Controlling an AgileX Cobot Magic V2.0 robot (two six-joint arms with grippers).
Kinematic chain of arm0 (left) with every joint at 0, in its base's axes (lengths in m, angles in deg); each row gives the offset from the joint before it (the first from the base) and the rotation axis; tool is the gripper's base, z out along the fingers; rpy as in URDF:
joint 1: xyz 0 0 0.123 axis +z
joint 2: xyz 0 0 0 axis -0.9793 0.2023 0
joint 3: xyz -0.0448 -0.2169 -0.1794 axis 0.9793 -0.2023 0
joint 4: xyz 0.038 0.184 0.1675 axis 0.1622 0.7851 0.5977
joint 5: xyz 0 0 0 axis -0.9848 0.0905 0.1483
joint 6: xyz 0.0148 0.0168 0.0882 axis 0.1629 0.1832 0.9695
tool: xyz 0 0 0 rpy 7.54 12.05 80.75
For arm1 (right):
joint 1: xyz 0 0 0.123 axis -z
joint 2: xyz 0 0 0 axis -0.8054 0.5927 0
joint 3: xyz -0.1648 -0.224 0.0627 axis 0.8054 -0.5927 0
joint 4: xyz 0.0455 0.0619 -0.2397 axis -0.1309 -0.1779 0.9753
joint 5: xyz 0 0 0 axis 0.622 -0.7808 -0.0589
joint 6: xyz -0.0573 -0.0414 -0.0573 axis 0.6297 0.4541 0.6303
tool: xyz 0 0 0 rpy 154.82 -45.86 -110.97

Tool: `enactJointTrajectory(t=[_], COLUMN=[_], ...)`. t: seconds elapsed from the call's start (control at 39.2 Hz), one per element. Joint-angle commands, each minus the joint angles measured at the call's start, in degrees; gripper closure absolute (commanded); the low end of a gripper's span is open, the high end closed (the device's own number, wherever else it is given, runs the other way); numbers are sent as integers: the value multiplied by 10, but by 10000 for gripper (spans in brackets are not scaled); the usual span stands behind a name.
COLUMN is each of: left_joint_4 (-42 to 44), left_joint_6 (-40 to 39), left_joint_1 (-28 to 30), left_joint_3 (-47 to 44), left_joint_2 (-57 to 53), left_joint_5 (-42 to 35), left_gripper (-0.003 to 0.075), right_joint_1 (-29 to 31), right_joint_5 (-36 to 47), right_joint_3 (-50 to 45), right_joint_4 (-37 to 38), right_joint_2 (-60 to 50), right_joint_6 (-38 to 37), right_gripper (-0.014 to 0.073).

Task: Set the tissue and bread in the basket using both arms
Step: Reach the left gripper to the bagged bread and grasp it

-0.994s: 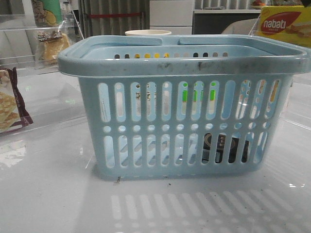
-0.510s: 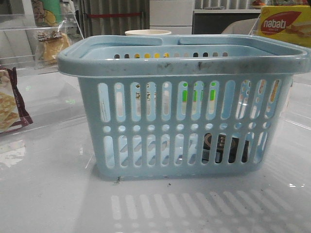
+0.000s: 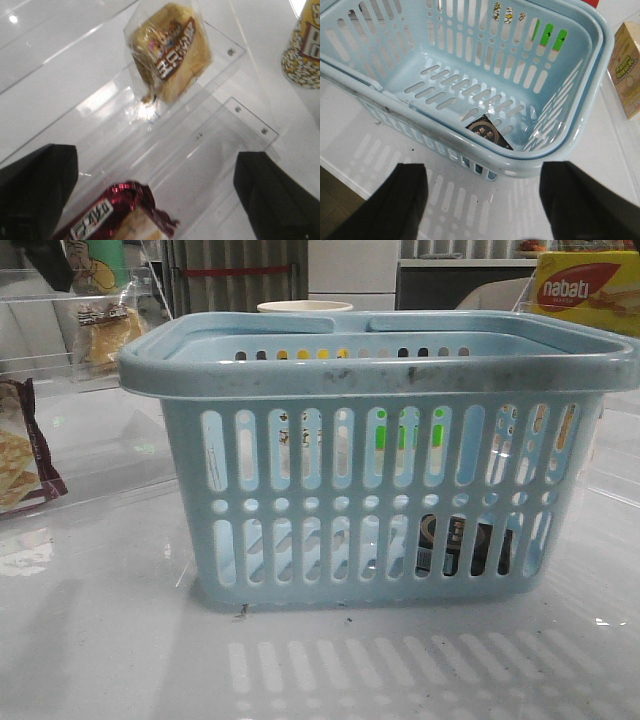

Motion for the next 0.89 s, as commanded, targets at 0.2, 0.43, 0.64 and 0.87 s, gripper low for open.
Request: enactJointTrajectory(t=[0.2,0.43,0.64,0.87], left_joint_4=[-31,-34,-34,-34], left_joint_6=[-6,-6,-6,-6], left_joint_1=[4,4,4,4], left_joint_3=[114,129,129,129], left_joint_2=[107,153,161,160], left_joint_5=[-119,-196,-201,-192], left_gripper=[48,57,251,468], right_joint_1=[0,0,0,0], right_joint_5=[44,44,44,44], right_joint_3=[16,16,16,16], right_joint_4=[1,1,1,1], right_joint_2=[-3,-3,-3,-3], right_joint_6=[7,7,7,7], right_gripper=[21,21,21,21])
